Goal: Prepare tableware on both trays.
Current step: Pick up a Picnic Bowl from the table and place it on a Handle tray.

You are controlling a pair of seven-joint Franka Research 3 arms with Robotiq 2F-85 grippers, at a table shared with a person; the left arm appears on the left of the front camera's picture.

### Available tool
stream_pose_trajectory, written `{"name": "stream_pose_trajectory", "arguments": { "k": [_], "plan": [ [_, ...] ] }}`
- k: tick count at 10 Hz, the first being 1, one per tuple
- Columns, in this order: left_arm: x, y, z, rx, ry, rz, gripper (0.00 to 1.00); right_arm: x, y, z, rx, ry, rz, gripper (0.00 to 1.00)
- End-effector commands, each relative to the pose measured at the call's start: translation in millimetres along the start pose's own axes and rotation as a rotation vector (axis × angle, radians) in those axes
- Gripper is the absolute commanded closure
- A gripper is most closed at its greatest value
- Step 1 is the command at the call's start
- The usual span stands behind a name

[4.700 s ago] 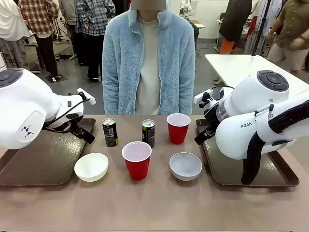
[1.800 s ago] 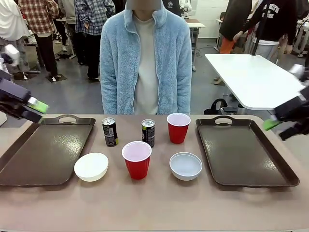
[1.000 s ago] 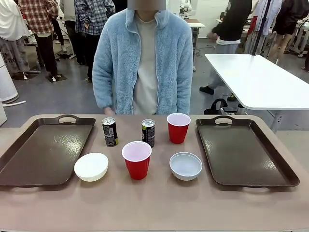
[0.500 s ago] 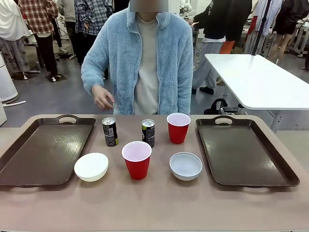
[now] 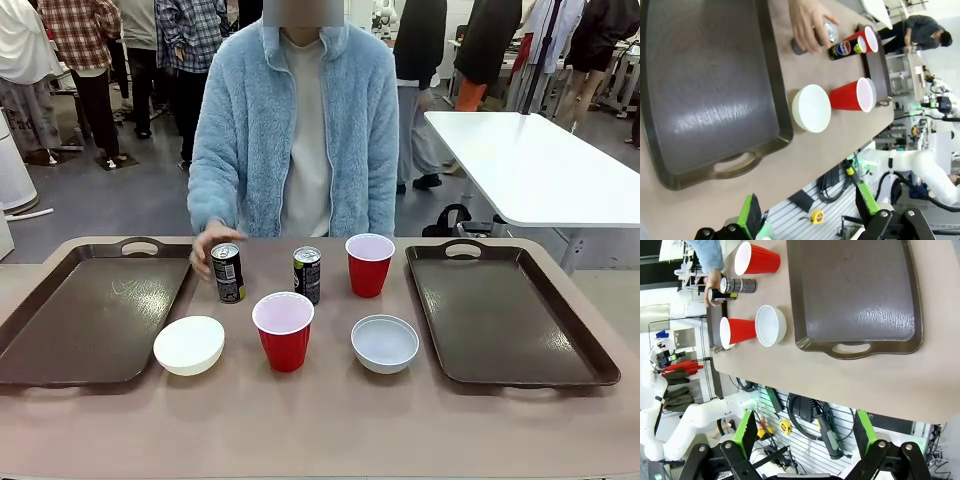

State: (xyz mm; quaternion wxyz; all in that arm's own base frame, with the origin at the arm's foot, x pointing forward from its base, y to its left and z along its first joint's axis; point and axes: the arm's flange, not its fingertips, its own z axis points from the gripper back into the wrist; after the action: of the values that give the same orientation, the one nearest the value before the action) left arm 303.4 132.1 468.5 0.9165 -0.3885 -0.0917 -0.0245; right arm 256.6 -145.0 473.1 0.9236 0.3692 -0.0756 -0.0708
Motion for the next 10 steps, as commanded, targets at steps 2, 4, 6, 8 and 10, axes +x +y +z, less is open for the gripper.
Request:
{"name": "stream_pose_trajectory", "arguments": {
  "k": [2,4,6,8,10],
  "plan": [
    [-1,1,1,-0.006,-0.002,-0.001,0.00,28,46,-10,-0.145,0.050,-0.011,0.00],
    [-1,1,1,-0.006,-0.002,-0.001,0.00,51,116,-29,-0.379,0.154,0.008,0.00],
    [-1,1,1,-0.006,-0.002,-0.001,0.00,65,192,-61,-0.595,0.186,0.044,0.00],
    [-1,1,1,-0.006,-0.002,-0.001,0.00,76,236,-129,-0.753,0.231,0.053,0.00],
    [-1,1,1,-0.006,-0.002,-0.001,0.00,86,245,-208,-0.783,0.305,0.041,0.00]
  ]
}}
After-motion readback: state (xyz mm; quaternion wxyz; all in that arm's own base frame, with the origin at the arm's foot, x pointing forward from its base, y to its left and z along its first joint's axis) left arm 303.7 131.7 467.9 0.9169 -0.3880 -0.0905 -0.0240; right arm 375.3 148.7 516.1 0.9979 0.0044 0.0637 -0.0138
